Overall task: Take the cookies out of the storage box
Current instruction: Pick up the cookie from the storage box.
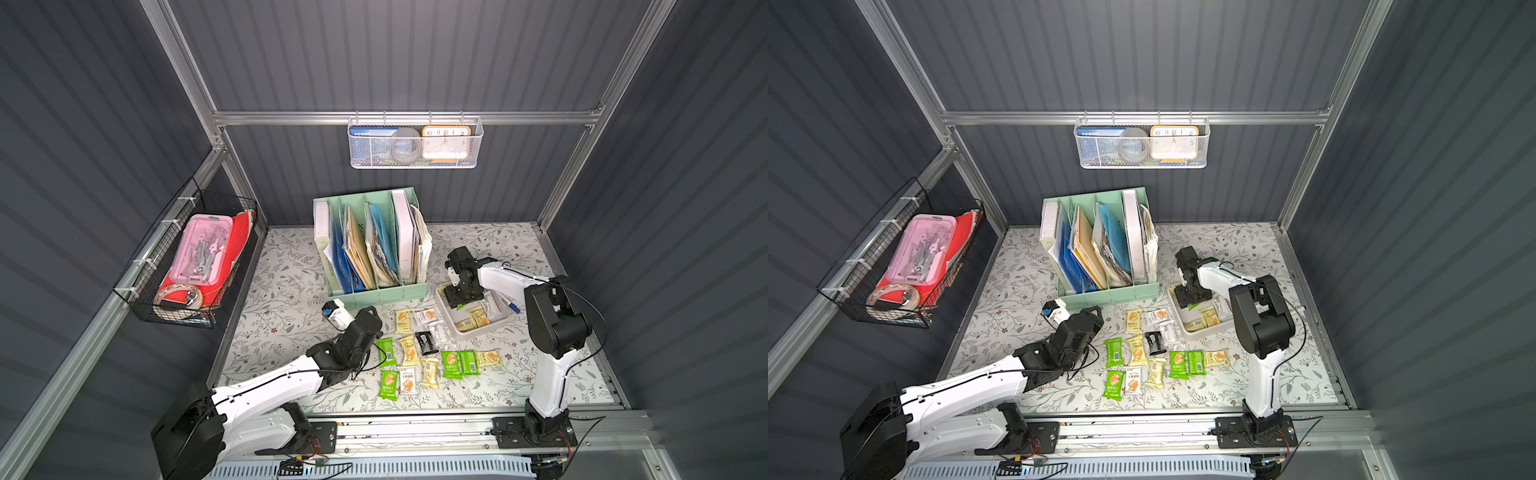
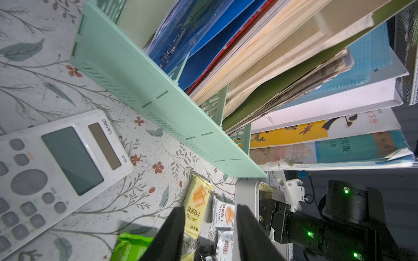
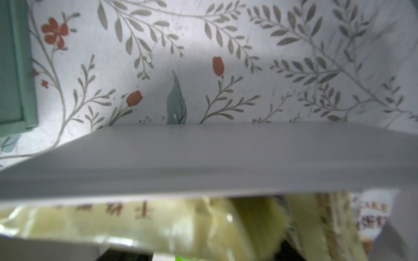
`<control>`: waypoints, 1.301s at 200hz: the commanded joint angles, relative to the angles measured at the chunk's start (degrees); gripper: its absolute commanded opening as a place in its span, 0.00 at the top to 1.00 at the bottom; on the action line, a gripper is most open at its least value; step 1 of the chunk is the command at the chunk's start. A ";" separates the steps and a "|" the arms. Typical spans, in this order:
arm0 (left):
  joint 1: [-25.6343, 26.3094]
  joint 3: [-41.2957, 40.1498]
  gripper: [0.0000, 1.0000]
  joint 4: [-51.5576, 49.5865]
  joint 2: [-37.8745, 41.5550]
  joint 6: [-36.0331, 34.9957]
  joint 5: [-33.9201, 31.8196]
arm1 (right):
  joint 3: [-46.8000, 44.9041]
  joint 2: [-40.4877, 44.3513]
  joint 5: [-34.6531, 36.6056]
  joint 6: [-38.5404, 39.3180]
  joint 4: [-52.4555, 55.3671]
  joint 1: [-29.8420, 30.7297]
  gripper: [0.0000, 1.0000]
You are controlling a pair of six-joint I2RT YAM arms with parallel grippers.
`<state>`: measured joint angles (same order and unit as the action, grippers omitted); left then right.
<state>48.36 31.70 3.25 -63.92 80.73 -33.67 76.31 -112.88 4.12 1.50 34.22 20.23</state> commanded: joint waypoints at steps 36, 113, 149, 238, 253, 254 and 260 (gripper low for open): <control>-0.45 1.50 0.57 -0.08 -0.38 -0.35 -0.58 | -0.90 -0.18 -0.10 -0.01 2.62 -0.19 0.44; -0.43 1.41 0.58 0.28 -0.42 -0.37 0.61 | -3.51 3.43 -0.40 -4.10 6.29 0.16 0.52; -0.48 1.34 0.58 0.01 0.24 -0.40 1.01 | -6.05 6.53 -2.14 -8.27 8.15 0.16 0.55; -0.50 2.13 0.59 2.02 -1.47 -0.74 2.47 | -10.30 15.06 -1.19 -13.59 4.60 0.06 0.56; -0.52 2.05 0.59 2.20 -1.73 -0.51 2.47 | -10.74 16.09 -1.23 -13.46 2.14 0.07 0.56; -0.44 2.00 0.59 2.20 -1.73 -0.50 2.47 | -10.75 16.10 -1.18 -13.45 2.07 0.07 0.56; -0.46 2.03 0.59 2.20 -1.86 -0.48 2.41 | -10.83 16.42 -1.09 -13.37 1.39 0.08 0.56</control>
<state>48.27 32.29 5.06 -65.10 80.71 -31.46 66.22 -98.21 2.39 -10.92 38.74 20.34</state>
